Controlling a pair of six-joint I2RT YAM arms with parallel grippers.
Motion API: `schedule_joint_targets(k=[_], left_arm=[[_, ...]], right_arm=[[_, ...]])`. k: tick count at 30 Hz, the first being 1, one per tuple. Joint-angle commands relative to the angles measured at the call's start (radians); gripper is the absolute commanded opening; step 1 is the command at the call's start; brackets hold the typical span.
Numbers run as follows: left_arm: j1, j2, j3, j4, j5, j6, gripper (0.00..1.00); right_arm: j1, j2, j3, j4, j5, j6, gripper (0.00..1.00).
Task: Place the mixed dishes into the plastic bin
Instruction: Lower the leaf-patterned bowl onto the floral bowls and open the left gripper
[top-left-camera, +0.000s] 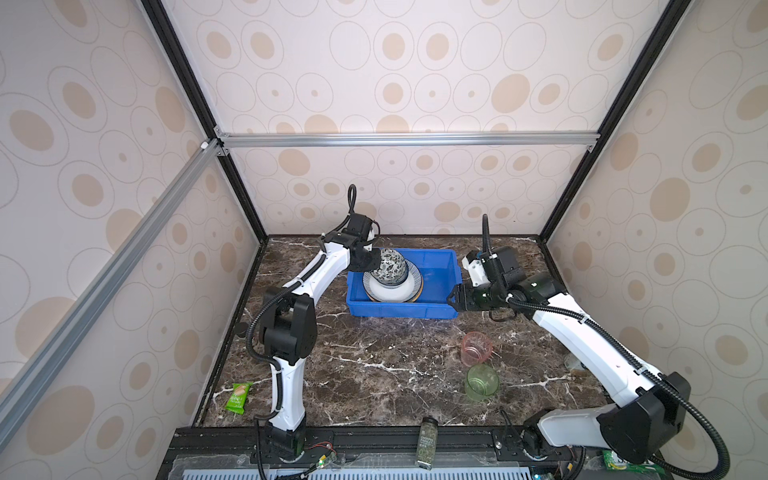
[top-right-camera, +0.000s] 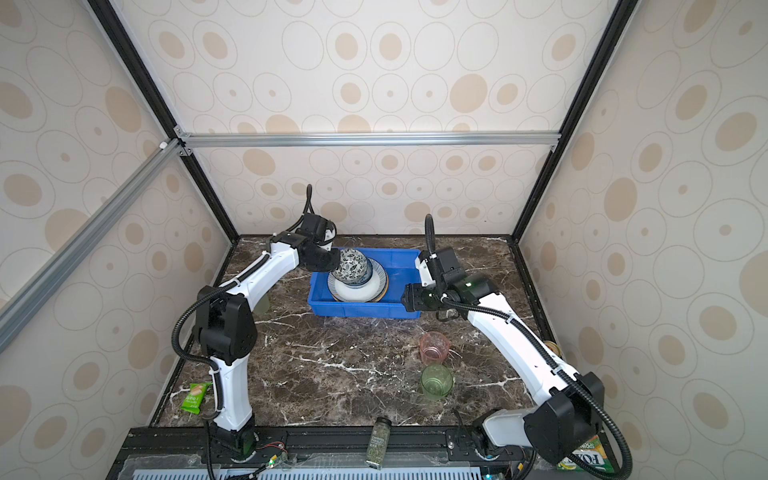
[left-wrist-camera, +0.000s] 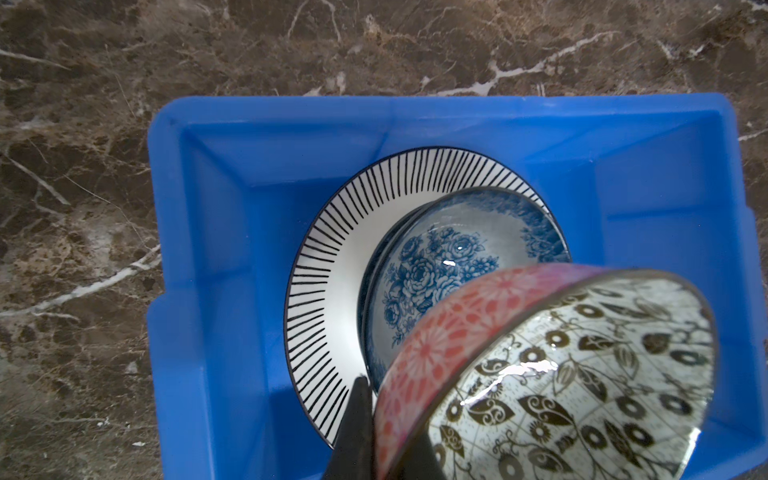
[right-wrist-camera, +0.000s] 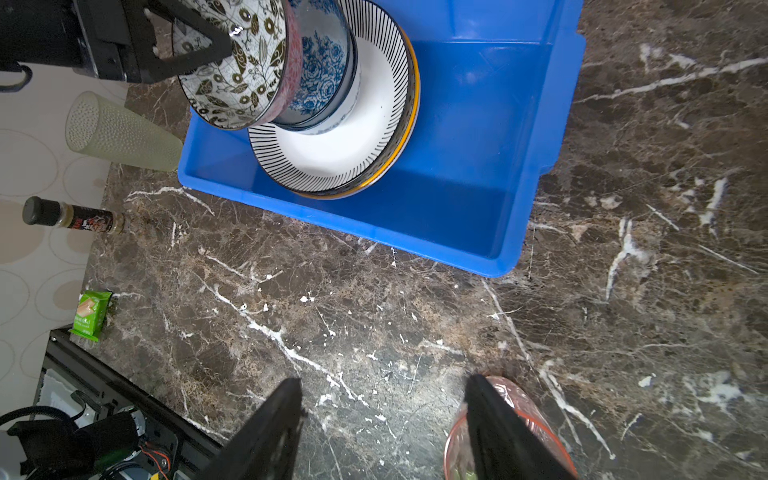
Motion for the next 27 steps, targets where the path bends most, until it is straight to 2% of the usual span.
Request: schedule_joint_targets(k=[1, 16, 19, 24, 27], left_arm=[[-0.011, 0.017, 0.071, -0.002, -0.010, 0.026, 0.00], [-0.014, 0.097, 0.138, -0.047, -0.034, 0.038, 0.00], [-0.018, 0.103, 0.140, -0.056, -0.026, 0.046, 0.08], [-0.026, 0.108, 0.145, -0.070, -0.046, 0.050, 0.09], [-0.031, 0.114, 0.154, -0.083, -0.048, 0.053, 0.13]], right_arm=[[-0.006, 0.022, 0.038, -0.032, 0.013, -0.022, 0.65], [-0.006, 0.041, 0.043, -0.029, 0.014, -0.025, 0.66], [-0.006, 0.040, 0.041, -0.030, 0.014, -0.025, 0.65], [-0.006, 0.041, 0.035, -0.032, 0.015, -0.028, 0.65], [-0.006, 0.036, 0.032, -0.032, 0.013, -0.030, 0.65]])
